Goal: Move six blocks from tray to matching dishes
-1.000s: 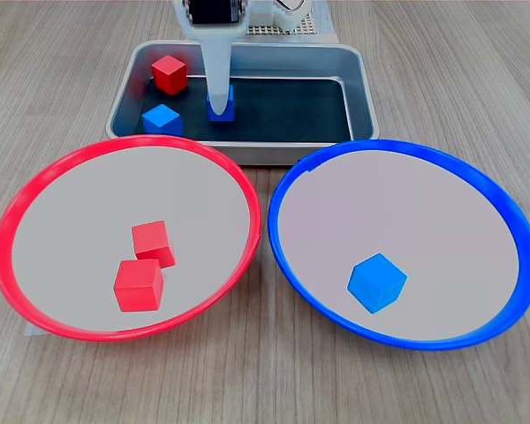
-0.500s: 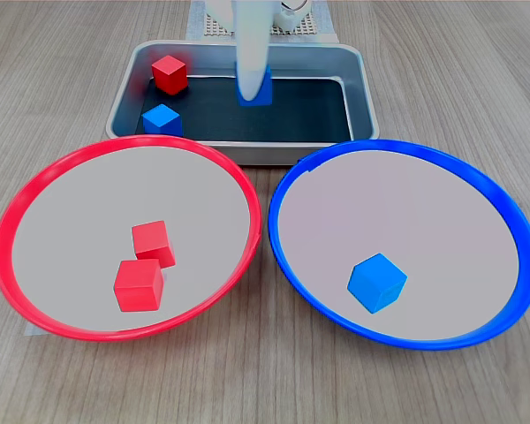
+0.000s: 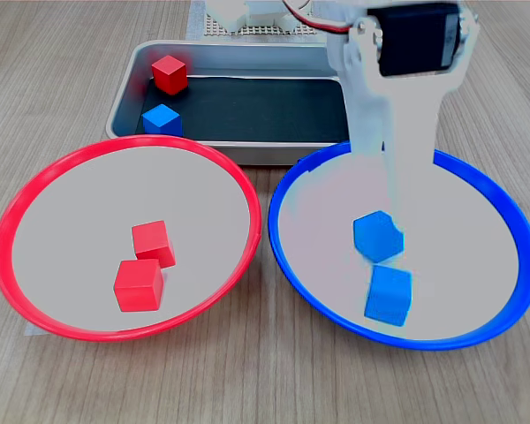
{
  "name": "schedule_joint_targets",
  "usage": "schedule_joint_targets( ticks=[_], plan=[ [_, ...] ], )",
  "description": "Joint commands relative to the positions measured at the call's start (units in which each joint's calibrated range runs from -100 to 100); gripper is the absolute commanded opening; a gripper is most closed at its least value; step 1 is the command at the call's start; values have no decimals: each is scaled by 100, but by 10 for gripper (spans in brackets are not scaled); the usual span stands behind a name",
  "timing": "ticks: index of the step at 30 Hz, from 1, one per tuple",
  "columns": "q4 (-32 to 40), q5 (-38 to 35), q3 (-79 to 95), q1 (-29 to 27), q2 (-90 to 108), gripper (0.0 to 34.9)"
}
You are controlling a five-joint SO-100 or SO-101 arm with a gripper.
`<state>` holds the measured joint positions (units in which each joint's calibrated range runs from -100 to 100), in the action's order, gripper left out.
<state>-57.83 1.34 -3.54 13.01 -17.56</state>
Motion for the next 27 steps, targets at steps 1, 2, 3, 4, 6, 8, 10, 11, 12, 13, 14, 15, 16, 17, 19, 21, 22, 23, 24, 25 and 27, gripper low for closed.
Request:
schedule_joint_targets(
  ticks=[1,2,3,4,6,8,10,11,12,13,14,15,16,17,19,21,22,23,24,25,27],
  plan=[
    [-816,-142,286,-393,822,88],
    [-1031,-156,377,-515,976,32],
    [-1493,-210,613,-797,1291,20],
    [-1749,-249,805,-1033,1513,9],
    [-2038,-264,1269,-1635,1905,4],
    [-2087,-239,1724,-2266,2195,4],
    [-1955,-230,2097,-2793,2332,3],
    [-1865,-225,2234,-2981,2349,3],
    [-1782,-244,2334,-3150,2340,3],
    [-1691,-249,2370,-3291,2281,7],
    [-1650,-254,2370,-3348,2230,12],
    [-1600,-254,2343,-3395,2170,17],
    [-1576,-254,2297,-3433,2093,22],
    [-1559,-254,2243,-3480,2016,32],
    [-1534,-230,2124,-3574,1846,72],
    [-1485,-230,2070,-3630,1675,107],
    [-1444,-230,2043,-3649,1598,118],
    [-1411,-230,2015,-3659,1505,120],
    [-1369,-230,1970,-3659,1428,120],
    [-1344,-230,1906,-3659,1334,132],
    [-1336,-220,1769,-3611,1206,133]
  ],
)
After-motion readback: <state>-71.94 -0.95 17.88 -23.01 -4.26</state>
